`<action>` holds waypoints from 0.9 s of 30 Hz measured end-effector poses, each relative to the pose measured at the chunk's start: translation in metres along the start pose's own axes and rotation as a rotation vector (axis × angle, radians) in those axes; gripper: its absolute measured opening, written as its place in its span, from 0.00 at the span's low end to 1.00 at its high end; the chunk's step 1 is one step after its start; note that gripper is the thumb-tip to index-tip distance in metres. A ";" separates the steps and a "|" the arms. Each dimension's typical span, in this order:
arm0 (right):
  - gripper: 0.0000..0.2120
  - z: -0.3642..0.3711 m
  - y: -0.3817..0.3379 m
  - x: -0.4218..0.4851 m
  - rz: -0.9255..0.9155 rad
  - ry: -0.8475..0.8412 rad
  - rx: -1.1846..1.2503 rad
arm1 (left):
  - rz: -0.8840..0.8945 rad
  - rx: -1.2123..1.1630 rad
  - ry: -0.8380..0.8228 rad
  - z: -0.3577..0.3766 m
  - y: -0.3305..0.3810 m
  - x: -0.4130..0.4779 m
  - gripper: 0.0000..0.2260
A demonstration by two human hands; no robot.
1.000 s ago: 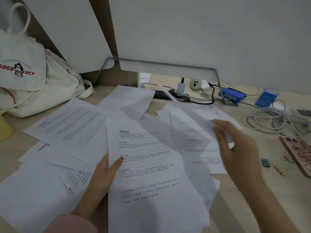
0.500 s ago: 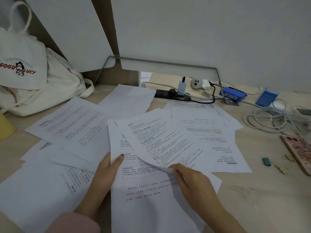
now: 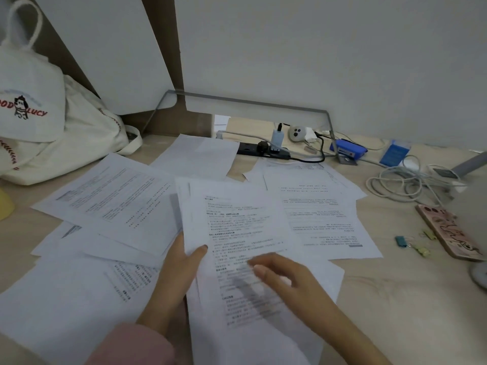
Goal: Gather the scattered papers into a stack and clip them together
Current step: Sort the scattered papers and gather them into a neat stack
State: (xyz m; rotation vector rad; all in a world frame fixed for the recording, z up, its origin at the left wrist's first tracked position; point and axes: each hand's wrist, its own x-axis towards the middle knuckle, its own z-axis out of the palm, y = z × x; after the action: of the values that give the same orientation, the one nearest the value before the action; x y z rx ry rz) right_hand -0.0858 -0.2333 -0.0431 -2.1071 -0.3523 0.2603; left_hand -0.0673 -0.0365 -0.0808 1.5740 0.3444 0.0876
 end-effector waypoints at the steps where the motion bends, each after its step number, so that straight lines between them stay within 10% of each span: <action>1: 0.10 -0.007 0.005 0.004 0.029 0.140 -0.024 | 0.012 -0.026 -0.003 -0.001 0.002 -0.002 0.18; 6: 0.30 -0.047 0.006 0.018 0.288 0.432 0.109 | 0.128 -0.159 -0.064 -0.006 0.031 -0.017 0.14; 11: 0.15 -0.064 -0.023 0.005 0.162 0.369 0.506 | 0.289 -0.198 -0.139 -0.009 0.071 -0.023 0.14; 27: 0.15 -0.063 -0.034 -0.004 -0.060 0.528 0.529 | 0.569 -0.157 0.003 0.014 0.096 -0.030 0.19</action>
State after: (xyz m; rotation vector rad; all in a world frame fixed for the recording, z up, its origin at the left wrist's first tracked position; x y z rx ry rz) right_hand -0.0742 -0.2673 0.0193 -1.5617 -0.0206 -0.2224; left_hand -0.0763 -0.0582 0.0185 1.4752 -0.1156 0.5439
